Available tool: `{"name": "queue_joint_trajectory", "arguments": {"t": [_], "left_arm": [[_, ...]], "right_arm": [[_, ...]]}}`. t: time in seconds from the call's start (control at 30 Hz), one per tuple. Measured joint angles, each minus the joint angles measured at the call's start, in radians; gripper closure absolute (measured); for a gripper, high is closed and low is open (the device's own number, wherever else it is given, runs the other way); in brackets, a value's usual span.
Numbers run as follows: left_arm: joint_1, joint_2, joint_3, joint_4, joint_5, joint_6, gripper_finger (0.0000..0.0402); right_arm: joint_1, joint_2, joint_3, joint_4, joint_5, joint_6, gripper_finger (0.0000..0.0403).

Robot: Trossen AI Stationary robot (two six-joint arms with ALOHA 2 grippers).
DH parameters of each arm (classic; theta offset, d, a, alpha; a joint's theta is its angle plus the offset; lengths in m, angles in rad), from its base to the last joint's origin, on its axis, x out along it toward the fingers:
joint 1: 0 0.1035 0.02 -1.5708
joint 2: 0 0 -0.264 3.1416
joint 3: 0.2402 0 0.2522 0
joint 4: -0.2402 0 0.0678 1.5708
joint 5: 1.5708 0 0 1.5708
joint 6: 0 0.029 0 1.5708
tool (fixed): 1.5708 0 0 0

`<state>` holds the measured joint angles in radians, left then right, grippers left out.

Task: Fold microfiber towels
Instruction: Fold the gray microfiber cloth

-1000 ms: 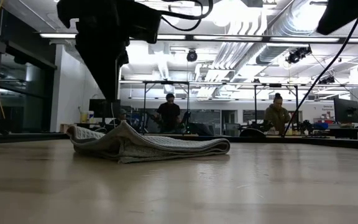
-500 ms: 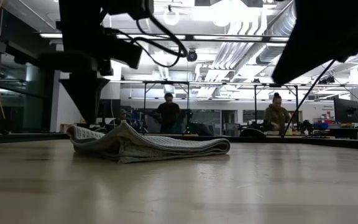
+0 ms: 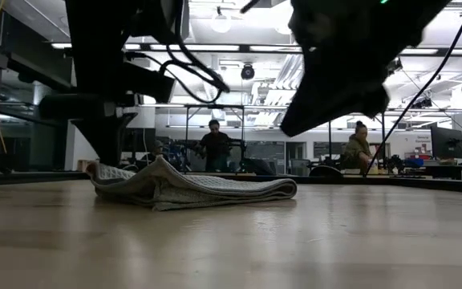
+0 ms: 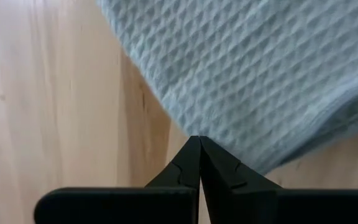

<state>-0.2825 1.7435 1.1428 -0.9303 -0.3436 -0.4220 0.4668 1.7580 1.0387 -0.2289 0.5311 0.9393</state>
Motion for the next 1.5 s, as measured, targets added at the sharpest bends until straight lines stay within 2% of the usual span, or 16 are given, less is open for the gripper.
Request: {"name": "queue_joint_trajectory", "arguments": {"t": [0.47, 0.7, 0.83, 0.93, 1.13, 1.5], "left_arm": [[-0.021, -0.013, -0.008, 0.046, -0.015, 0.073, 0.0401], [-0.021, -0.118, -0.006, 0.035, -0.027, 0.078, 0.0401], [-0.028, -0.173, -0.008, 0.099, -0.027, 0.102, 0.0402], [-0.033, -0.186, -0.043, 0.179, 0.001, 0.14, 0.0402], [-0.032, -0.185, -0.167, 0.349, 0.022, 0.156, 0.0401], [-0.032, -0.185, -0.299, 0.444, 0.037, 0.11, 0.0401]], "right_arm": [[-0.112, 0.0, -0.01, 0.009, -0.067, -0.072, 0.0375], [-0.165, 0.004, -0.009, 0.036, -0.113, -0.111, 0.0375], [-0.2, 0.044, -0.01, 0.092, -0.168, -0.14, 0.0375], [-0.22, 0.084, -0.007, 0.16, -0.22, -0.158, 0.0375], [-0.235, 0.116, -0.009, 0.189, -0.234, -0.172, 0.0375], [-0.259, 0.115, -0.009, 0.17, -0.272, -0.155, 0.0375]]}}
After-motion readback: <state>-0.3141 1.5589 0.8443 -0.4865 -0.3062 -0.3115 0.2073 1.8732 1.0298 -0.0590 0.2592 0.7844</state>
